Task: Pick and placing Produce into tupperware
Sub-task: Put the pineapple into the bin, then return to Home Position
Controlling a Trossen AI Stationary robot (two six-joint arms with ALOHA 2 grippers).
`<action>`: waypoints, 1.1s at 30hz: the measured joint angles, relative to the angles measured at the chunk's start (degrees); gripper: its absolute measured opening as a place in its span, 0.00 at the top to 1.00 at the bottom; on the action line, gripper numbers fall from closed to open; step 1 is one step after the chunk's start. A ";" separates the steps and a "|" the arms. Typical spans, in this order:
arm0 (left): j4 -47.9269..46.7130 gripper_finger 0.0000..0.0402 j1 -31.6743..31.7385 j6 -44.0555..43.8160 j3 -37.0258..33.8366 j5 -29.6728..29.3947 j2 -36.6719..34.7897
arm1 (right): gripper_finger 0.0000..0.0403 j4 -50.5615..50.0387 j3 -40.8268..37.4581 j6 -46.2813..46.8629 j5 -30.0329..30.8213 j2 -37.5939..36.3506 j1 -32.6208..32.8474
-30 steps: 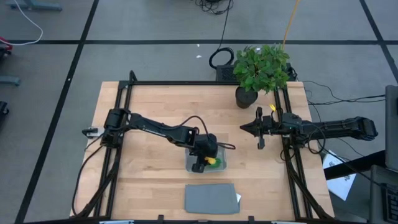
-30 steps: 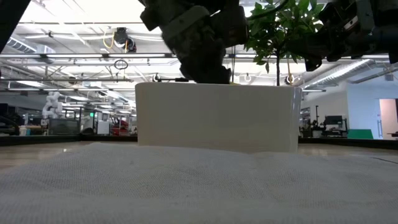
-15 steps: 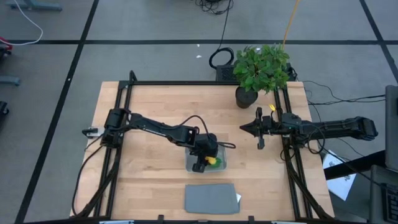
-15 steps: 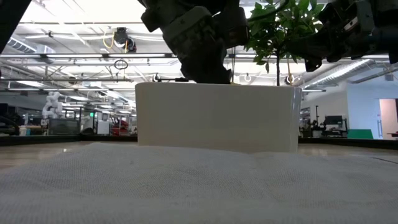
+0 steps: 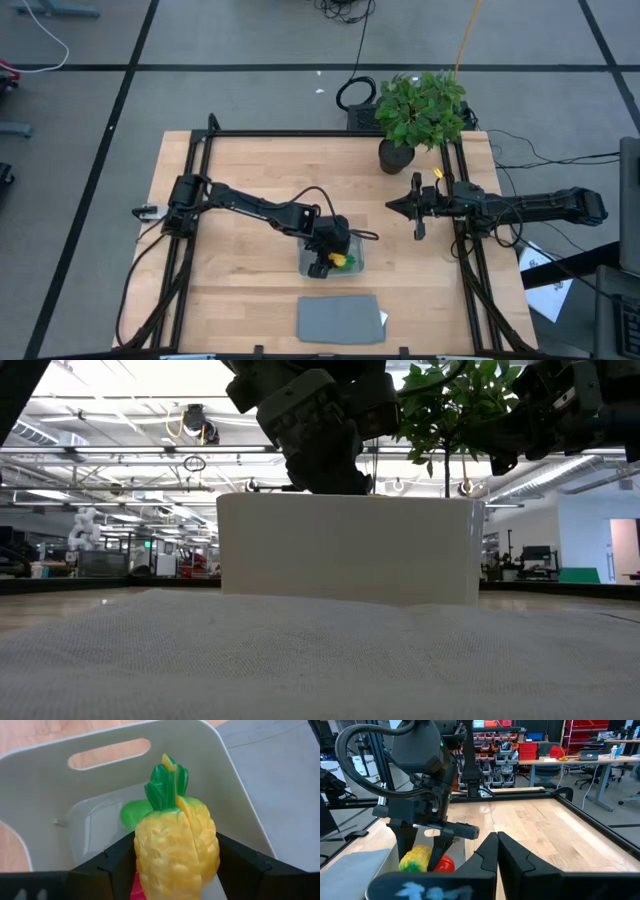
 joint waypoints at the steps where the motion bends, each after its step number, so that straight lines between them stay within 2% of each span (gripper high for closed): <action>1: 0.02 0.41 0.00 0.42 0.00 -0.02 0.00 | 1.00 0.00 0.00 0.02 0.00 0.00 -0.02; 6: 0.38 0.41 0.00 1.73 0.00 0.03 0.00 | 1.00 0.02 0.00 0.02 0.00 0.00 -0.02; 11: 0.06 0.41 0.00 1.14 0.00 4.00 0.00 | 1.00 0.02 0.00 0.00 0.00 0.00 0.01; 17: 0.44 0.40 0.00 1.12 0.00 4.06 0.00 | 1.00 0.28 0.00 0.02 0.02 0.00 0.01; 28: 0.26 0.25 0.00 1.40 0.00 4.46 0.00 | 1.00 0.26 0.00 0.02 0.00 0.00 0.01; 33: 0.34 0.24 0.01 2.30 0.00 4.33 -0.02 | 1.00 0.26 0.00 0.02 0.00 0.00 0.00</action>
